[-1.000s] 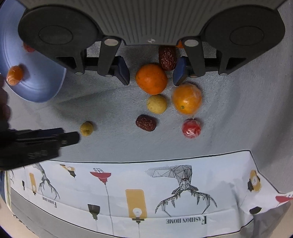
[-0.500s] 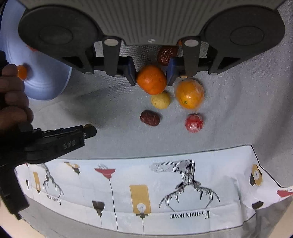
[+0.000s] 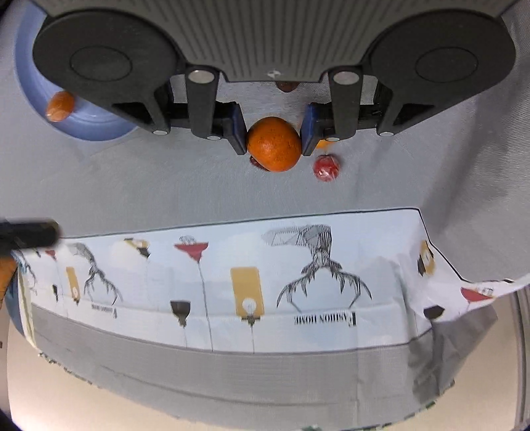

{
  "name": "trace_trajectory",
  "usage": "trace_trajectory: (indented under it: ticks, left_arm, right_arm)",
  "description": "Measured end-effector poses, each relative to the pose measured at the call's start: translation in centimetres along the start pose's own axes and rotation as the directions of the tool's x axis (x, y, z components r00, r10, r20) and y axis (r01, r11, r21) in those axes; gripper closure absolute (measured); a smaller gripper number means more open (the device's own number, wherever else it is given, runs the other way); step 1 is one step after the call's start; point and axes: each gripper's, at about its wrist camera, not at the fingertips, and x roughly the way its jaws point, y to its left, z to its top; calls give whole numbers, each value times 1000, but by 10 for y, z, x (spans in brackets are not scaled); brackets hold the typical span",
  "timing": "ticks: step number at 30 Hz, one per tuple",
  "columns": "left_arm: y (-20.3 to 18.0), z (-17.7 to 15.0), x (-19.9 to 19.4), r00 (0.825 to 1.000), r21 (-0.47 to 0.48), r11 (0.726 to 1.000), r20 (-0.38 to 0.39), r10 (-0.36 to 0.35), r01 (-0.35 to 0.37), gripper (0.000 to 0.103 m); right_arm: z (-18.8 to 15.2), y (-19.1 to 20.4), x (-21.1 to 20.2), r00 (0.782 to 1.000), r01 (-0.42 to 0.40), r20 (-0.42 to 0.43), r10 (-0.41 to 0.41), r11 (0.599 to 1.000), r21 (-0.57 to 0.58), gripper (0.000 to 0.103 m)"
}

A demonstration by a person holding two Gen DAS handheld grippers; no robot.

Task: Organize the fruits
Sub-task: 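Carry the tangerine in the left gripper over the plate while the right carries the yellow fruit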

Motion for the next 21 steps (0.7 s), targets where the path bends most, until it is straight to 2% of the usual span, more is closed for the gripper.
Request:
trace_trajectory:
  ticks: [5, 8, 10, 13, 15, 16, 19, 21]
  left_arm:
    - [-16, 0, -32, 999, 3, 1000, 23, -27, 27, 65]
    - [-36, -4, -44, 999, 37, 999, -19, -26, 26, 65]
    - [-46, -8, -52, 998, 23, 999, -54, -38, 40, 65]
    - [-56, -20, -62, 993, -31, 997, -88, -80, 77, 65]
    - [-59, -33, -65, 985, -79, 989, -104, -137, 129, 65]
    - [-62, -38, -65, 980, -75, 985, -114, -161, 153, 65]
    - [-77, -43, -63, 984, 20, 989, -99, -145, 148, 65]
    - [-80, -45, -60, 983, 33, 987, -95, -155, 158, 65]
  right_arm:
    - [-43, -8, -52, 1000, 21, 17, -20, 1000, -10, 77]
    - [-68, -12, -65, 999, 53, -6, -53, 998, -19, 77]
    - [-78, -12, -70, 997, 68, -23, -69, 997, -26, 77]
    - [-87, -11, -69, 996, 81, -31, -83, 995, -58, 77]
    - [-90, -13, -64, 995, 85, -42, -88, 994, -65, 77]
    - [-92, -14, -61, 994, 91, -48, -94, 994, -67, 77]
    - [-94, -17, -52, 992, 111, -57, -114, 993, -52, 77]
    - [-94, -17, -46, 991, 116, -58, -118, 992, -49, 77]
